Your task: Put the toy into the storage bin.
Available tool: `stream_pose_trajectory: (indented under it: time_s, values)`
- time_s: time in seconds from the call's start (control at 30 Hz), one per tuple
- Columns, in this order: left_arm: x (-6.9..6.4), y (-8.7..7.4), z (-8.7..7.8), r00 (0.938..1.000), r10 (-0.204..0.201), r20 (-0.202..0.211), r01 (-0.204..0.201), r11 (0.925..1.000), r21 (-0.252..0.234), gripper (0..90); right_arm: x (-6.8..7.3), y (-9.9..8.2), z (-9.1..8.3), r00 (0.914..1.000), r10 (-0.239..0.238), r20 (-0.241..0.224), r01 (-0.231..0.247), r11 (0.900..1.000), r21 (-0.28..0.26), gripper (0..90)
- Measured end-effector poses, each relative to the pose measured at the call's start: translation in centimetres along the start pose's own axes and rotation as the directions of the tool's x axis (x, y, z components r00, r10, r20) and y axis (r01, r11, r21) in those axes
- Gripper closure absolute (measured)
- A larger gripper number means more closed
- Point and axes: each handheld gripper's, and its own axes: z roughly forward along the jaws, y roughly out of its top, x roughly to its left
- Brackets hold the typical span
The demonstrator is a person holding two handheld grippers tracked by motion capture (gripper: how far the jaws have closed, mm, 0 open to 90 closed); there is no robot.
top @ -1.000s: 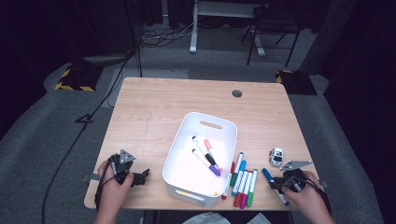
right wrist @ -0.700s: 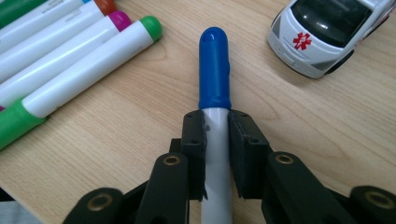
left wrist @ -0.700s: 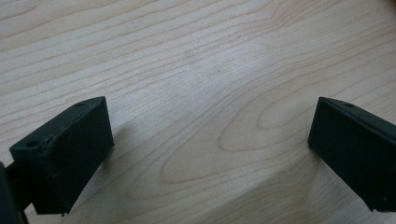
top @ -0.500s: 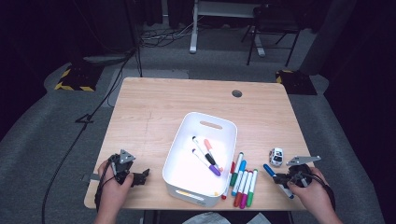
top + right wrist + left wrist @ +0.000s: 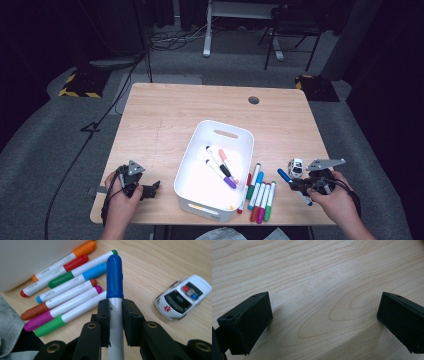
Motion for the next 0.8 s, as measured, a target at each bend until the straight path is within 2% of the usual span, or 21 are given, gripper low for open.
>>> stream_pose_trajectory:
  time_s: [0.17, 0.37, 0.6, 0.8]
  values:
    - [0.0, -0.1, -0.1, 1.0, -0.003, -0.001, 0.003, 1.0, 0.001, 0.3, 0.8, 1.3, -0.7, 0.9995, -0.014, -0.027, 0.014, 0.9997, -0.021, 76.6]
    - [0.0, -0.1, -0.1, 1.0, -0.005, 0.0, 0.005, 1.0, 0.001, 0.3, 1.4, 2.9, -1.3, 0.9973, -0.054, -0.049, 0.052, 0.9979, -0.038, 76.6]
    - [0.0, -0.1, -0.1, 1.0, -0.004, 0.001, 0.004, 1.0, 0.001, 0.2, 2.6, 5.3, -1.7, 0.9901, -0.12, -0.072, 0.116, 0.9912, -0.063, 76.6]
    - [0.0, -0.1, -0.1, 1.0, -0.004, 0.0, 0.004, 1.0, 0.0, 0.2, 3.8, 7.1, -1.9, 0.9848, -0.155, -0.078, 0.149, 0.9853, -0.083, 76.6]
